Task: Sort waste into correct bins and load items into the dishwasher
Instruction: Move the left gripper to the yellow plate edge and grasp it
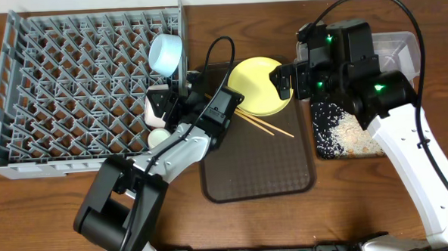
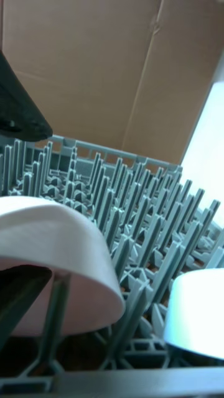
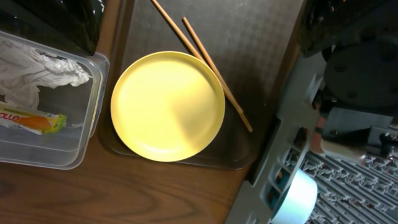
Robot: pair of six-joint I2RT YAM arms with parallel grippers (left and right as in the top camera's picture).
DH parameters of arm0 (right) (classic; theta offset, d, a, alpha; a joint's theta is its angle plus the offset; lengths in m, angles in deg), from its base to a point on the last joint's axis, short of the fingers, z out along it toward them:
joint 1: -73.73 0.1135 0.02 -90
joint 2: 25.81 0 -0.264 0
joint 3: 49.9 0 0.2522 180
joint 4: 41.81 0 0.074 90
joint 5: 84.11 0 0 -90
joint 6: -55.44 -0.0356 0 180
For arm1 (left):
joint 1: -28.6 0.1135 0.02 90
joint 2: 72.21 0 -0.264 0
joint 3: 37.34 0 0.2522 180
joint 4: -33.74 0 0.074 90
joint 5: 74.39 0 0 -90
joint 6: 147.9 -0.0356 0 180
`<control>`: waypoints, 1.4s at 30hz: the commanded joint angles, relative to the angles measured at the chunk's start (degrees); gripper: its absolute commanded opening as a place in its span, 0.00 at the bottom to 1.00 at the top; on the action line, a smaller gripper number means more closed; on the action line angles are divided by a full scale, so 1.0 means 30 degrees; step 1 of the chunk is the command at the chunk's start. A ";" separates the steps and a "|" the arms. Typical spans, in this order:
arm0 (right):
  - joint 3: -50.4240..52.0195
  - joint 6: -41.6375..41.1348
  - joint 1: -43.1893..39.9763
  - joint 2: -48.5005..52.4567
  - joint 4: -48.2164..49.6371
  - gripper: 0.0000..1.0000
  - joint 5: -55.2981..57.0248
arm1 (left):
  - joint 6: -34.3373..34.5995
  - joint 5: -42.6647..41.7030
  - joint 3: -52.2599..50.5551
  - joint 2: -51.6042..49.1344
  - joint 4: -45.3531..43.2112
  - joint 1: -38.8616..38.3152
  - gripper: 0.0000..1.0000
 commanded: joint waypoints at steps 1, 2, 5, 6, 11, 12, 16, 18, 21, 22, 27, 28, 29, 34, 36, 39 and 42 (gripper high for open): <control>-0.0248 -0.0204 0.0066 0.0131 -0.0015 0.99 -0.0015 | 0.0597 -0.2178 0.0532 0.0860 -0.0007 -0.0022 0.68; -0.0248 -0.0204 0.0066 0.0131 -0.0015 0.99 -0.0015 | 0.0597 -0.2812 0.0583 0.1107 0.0000 -0.0015 0.69; -0.0248 -0.0204 0.0066 0.0131 -0.0015 0.99 -0.0022 | 0.0605 -0.6229 0.0612 0.2280 0.0146 0.0000 0.70; -0.0248 -0.0204 0.0066 0.0131 -0.0015 0.99 -0.0022 | 0.0736 -0.7482 0.0612 0.2688 0.0328 0.0000 0.70; -0.0248 -0.0204 0.0066 0.0131 -0.0015 0.99 -0.0022 | 0.4473 -1.3165 0.0612 0.4692 0.1545 0.0087 0.70; -0.0248 -0.0204 0.0066 0.0131 -0.0015 0.99 -0.0022 | 0.5078 -1.4302 0.0612 0.5020 0.1596 0.0117 0.70; -0.0248 -0.0204 0.0066 0.0131 -0.0015 0.99 -0.0015 | 0.7118 -1.8455 0.0787 0.6084 0.1843 0.0466 0.57; -0.0248 -0.0204 0.0066 0.0131 -0.0015 0.99 -0.0022 | 0.8393 -2.0888 0.1559 0.6229 0.3009 0.1129 0.54; -0.0248 -0.0204 0.0066 0.0131 -0.0015 0.99 -0.0015 | 0.8947 -2.4392 0.3461 0.5829 0.5268 0.2550 0.54; -0.0248 -0.0204 0.0066 0.0131 -0.0015 0.99 -0.0015 | 0.8947 -2.5223 0.4080 0.5617 0.5778 0.2936 0.54; -0.0248 -0.0204 0.0066 0.0131 -0.0022 0.99 -0.0015 | 0.8954 -2.6192 0.6368 0.4510 0.6630 0.3468 0.54; -0.0248 -0.0204 0.0066 0.0131 -0.0015 0.99 -0.0015 | 0.8983 -2.6177 0.6637 0.4204 0.6586 0.3468 0.54; -0.0248 -0.0204 0.0066 0.0131 -0.0015 0.99 -0.0015 | 0.9333 -2.5995 0.6943 0.3767 0.6601 0.3468 0.55; -0.0248 -0.0204 0.0066 0.0131 -0.0015 0.99 -0.0015 | 1.0739 -2.5864 0.7220 0.1523 0.6193 0.3468 0.55; -0.0248 -0.0204 0.0066 0.0131 -0.0015 0.99 -0.0015 | 1.0819 -2.5893 0.7220 0.0561 0.5938 0.3337 0.59; -0.0248 -0.0204 0.0066 0.0131 -0.0015 0.99 -0.0015 | 1.0885 -2.5908 0.7220 -0.0707 0.5340 0.3118 0.64; -0.0248 -0.0204 0.0066 0.0131 -0.0015 0.99 -0.0015 | 1.1344 -2.5908 0.7220 -0.1457 0.4728 0.2973 0.74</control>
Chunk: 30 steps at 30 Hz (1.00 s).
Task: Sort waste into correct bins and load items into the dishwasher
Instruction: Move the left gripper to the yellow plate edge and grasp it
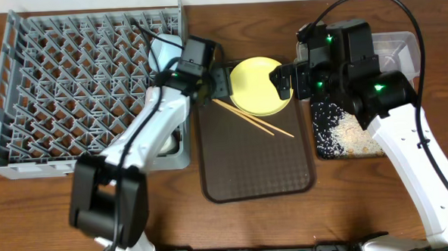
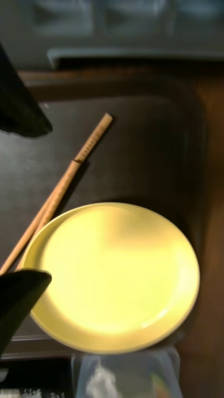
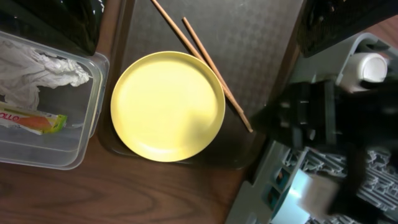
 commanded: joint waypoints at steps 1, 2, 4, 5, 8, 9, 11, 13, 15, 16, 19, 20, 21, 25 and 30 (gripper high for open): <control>-0.0248 -0.0204 0.0066 0.0131 -0.0007 0.99 -0.0022 | 0.0874 -0.0226 0.0153 -0.0539 -0.0605 -0.0233 0.75; -0.0248 -0.0204 0.0066 0.0131 -0.0007 0.99 -0.0022 | 0.1064 -0.0233 0.0146 -0.0758 -0.0969 -0.0233 0.76; -0.0248 -0.0204 0.0066 0.0131 -0.0007 0.99 -0.0022 | 0.1180 -0.0240 0.0146 -0.1217 -0.1843 -0.0284 0.80; -0.0248 -0.0204 0.0066 0.0131 -0.0007 0.99 -0.0029 | 0.1180 -0.0240 0.0146 -0.1443 -0.2222 -0.0291 0.84; -0.0248 -0.0204 0.0066 0.0131 -0.0007 0.99 -0.0022 | 0.1705 -0.0240 0.0138 -0.2215 -0.3111 -0.0313 0.85; -0.0248 -0.0204 0.0066 0.0131 -0.0007 0.99 -0.0022 | 0.2120 -0.0240 0.0131 -0.2492 -0.3300 -0.0313 0.85; -0.0248 -0.0204 0.0066 0.0131 -0.0007 0.99 -0.0022 | 0.2790 -0.0233 0.0131 -0.3031 -0.3519 -0.0313 0.86; -0.0248 -0.0204 0.0066 0.0131 -0.0007 0.99 -0.0022 | 0.3461 -0.0160 0.0131 -0.3548 -0.3636 -0.0313 0.86; -0.0248 -0.0204 0.0066 0.0131 -0.0007 0.99 -0.0022 | 0.3978 -0.0022 0.0131 -0.3963 -0.3636 -0.0313 0.86; -0.0248 -0.0204 0.0066 0.0131 -0.0015 0.99 -0.0022 | 0.3985 -0.0029 0.0131 -0.4131 -0.3716 -0.0313 0.86; -0.0248 -0.0204 0.0066 0.0131 -0.0015 0.99 -0.0022 | 0.4022 -0.0036 0.0131 -0.4299 -0.3840 -0.0313 0.85; -0.0248 -0.0204 0.0066 0.0131 -0.0007 0.99 -0.0022 | 0.4022 -0.0036 0.0131 -0.4306 -0.3861 -0.0313 0.84; -0.0248 -0.0204 0.0066 0.0131 -0.0007 0.99 -0.0022 | 0.4022 -0.0036 0.0131 -0.4306 -0.3920 -0.0313 0.83; -0.0248 -0.0204 0.0066 0.0131 -0.0015 0.99 -0.0022 | 0.4029 -0.0036 0.0131 -0.4313 -0.3920 -0.0321 0.78; -0.0248 -0.0204 0.0066 0.0131 -0.0007 0.99 -0.0022 | 0.4022 -0.0029 0.0131 -0.4313 -0.4000 -0.0364 0.76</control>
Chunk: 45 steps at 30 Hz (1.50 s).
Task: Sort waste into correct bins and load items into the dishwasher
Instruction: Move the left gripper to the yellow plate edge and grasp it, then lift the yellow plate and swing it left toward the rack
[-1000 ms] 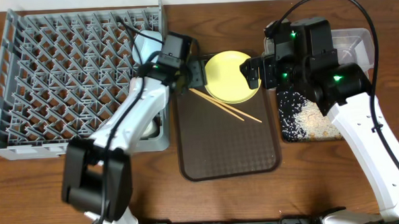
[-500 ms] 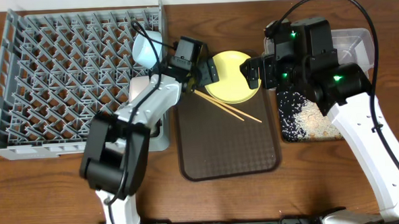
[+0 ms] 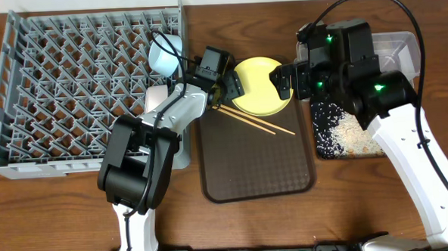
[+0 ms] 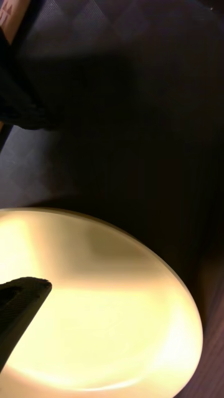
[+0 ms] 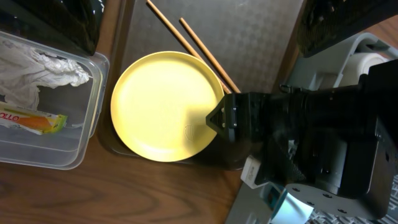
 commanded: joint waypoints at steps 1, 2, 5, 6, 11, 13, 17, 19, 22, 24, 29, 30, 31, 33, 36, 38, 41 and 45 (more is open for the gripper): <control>-0.0248 -0.0204 0.0066 0.0131 -0.0007 0.99 -0.0015 | 0.0233 0.0240 0.0124 0.0066 -0.0117 -0.0124 0.75; -0.0248 -0.0204 0.0066 0.0131 -0.0007 0.99 -0.0022 | 0.0233 0.0240 0.0124 0.0051 -0.0138 -0.0211 0.75; -0.0248 -0.0204 0.0066 0.0131 -0.0007 0.99 -0.0015 | 0.0284 0.0240 0.0124 -0.0226 -0.0262 -0.0627 0.75; -0.0248 -0.0204 0.0066 0.0131 -0.0007 0.99 -0.0015 | 0.0510 0.0240 0.0124 -0.0415 -0.0423 -0.0750 0.75; -0.0248 -0.0204 0.0066 0.0131 -0.0007 0.99 -0.0015 | 0.2412 0.0219 0.0124 -0.1501 -0.1282 -0.1064 0.74; -0.0248 -0.0204 0.0066 0.0131 -0.0015 0.99 -0.0022 | 0.2703 0.0066 0.0124 -0.1778 -0.1479 -0.1064 0.68; -0.0248 -0.0204 0.0066 0.0131 -0.0007 0.99 -0.0015 | 0.3468 0.0036 0.0124 -0.1931 -0.1479 -0.1064 0.53; -0.0248 -0.0204 0.0066 0.0131 -0.0007 0.99 -0.0015 | 0.3672 0.0044 0.0124 -0.1931 -0.1486 -0.1086 0.43; -0.0248 -0.0204 0.0066 0.0131 -0.0007 0.99 -0.0015 | 0.3759 0.0095 0.0124 -0.1931 -0.1472 -0.1100 0.28; -0.0248 -0.0204 0.0066 0.0131 -0.0007 0.99 -0.0015 | 0.3759 0.0095 0.0124 -0.1931 -0.1464 -0.1100 0.19; -0.0248 -0.0204 0.0066 0.0131 -0.0007 0.99 -0.0015 | 0.3752 0.0095 0.0124 -0.1931 -0.1472 -0.1100 0.08; -0.0248 -0.0204 0.0066 0.0131 -0.0007 0.99 -0.0015 | 0.3752 0.0087 0.0124 -0.1931 -0.1472 -0.1100 0.08; -0.0248 -0.0204 0.0066 0.0131 -0.0015 0.99 -0.0022 | 0.3752 0.0087 0.0124 -0.1931 -0.1472 -0.1093 0.08; -0.0248 -0.0204 0.0066 0.0131 -0.0015 0.99 -0.0015 | 0.3752 0.0087 0.0124 -0.1931 -0.1472 -0.1093 0.08; -0.0248 -0.0204 0.0066 0.0131 -0.0007 0.99 -0.0015 | 0.3745 0.0087 0.0124 -0.1923 -0.1472 -0.1093 0.08; -0.0248 -0.0204 0.0066 0.0131 -0.0007 0.99 -0.0022 | 0.3738 0.0087 0.0124 -0.1851 -0.1464 -0.1042 0.08; -0.0248 -0.0204 0.0066 0.0131 -0.0007 0.99 -0.0022 | 0.3038 0.0095 0.0131 -0.1596 -0.1545 -0.0918 0.07; -0.0248 -0.0204 0.0066 0.0131 -0.0007 0.99 -0.0015 | 0.1508 0.0095 0.0131 -0.0976 -0.1596 -0.0525 0.07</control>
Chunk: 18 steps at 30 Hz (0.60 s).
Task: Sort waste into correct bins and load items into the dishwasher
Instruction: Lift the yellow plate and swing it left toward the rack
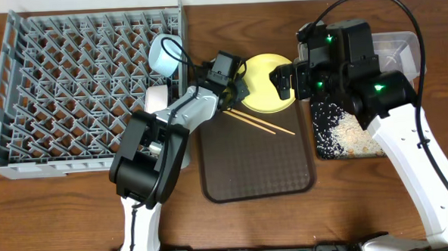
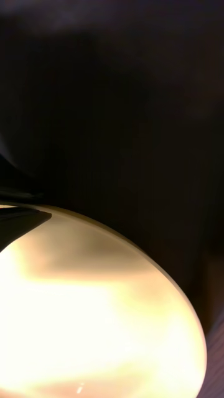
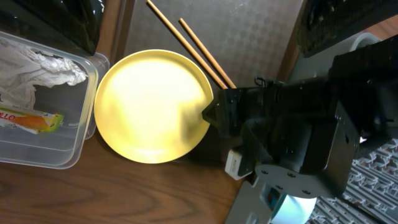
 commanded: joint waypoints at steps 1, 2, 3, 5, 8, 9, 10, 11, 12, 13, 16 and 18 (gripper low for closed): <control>-0.0248 -0.0204 0.0066 0.0131 -0.0007 0.99 -0.0015 | -0.1807 0.0117 -0.0087 0.0452 0.0153 0.0459 0.07; -0.0248 -0.0204 0.0066 0.0131 -0.0015 0.99 -0.0015 | -0.2193 0.0117 -0.0087 0.0612 0.0146 0.0517 0.07; -0.0248 -0.0204 0.0066 0.0131 -0.0007 0.99 -0.0022 | -0.2630 0.0131 -0.0087 0.0787 0.0146 0.0568 0.07; -0.0248 -0.0204 0.0066 0.0131 -0.0007 0.99 -0.0015 | -0.3570 0.0204 -0.0087 0.1151 0.0160 0.0634 0.08; -0.0248 -0.0204 0.0066 0.0131 -0.0015 0.99 -0.0015 | -0.4575 0.0794 -0.0087 0.1792 0.0313 0.0641 0.07; -0.0248 -0.0204 0.0066 0.0131 -0.0007 0.99 -0.0015 | -0.4940 0.0962 -0.0087 0.2033 0.0372 0.0641 0.07; -0.0248 -0.0204 0.0066 0.0131 -0.0007 0.99 -0.0022 | -0.5289 0.1129 -0.0087 0.2288 0.0444 0.0641 0.07; -0.0248 -0.0204 0.0066 0.0131 -0.0007 0.99 -0.0015 | -0.5646 0.1268 -0.0087 0.2572 0.0517 0.0641 0.07; -0.0248 -0.0204 0.0066 0.0131 -0.0007 0.99 -0.0022 | -0.6025 0.1406 -0.0087 0.2878 0.0590 0.0641 0.07; -0.0248 -0.0204 0.0066 0.0131 -0.0015 0.99 -0.0015 | -0.6382 0.1603 -0.0087 0.3191 0.0670 0.0641 0.07; -0.0248 -0.0204 0.0066 0.0131 -0.0015 0.99 -0.0015 | -0.7541 0.2412 -0.0087 0.4306 0.1115 0.0641 0.08; -0.0248 -0.0204 0.0066 0.0131 -0.0007 0.99 -0.0015 | -0.8182 0.3206 -0.0087 0.5049 0.1523 0.0641 0.08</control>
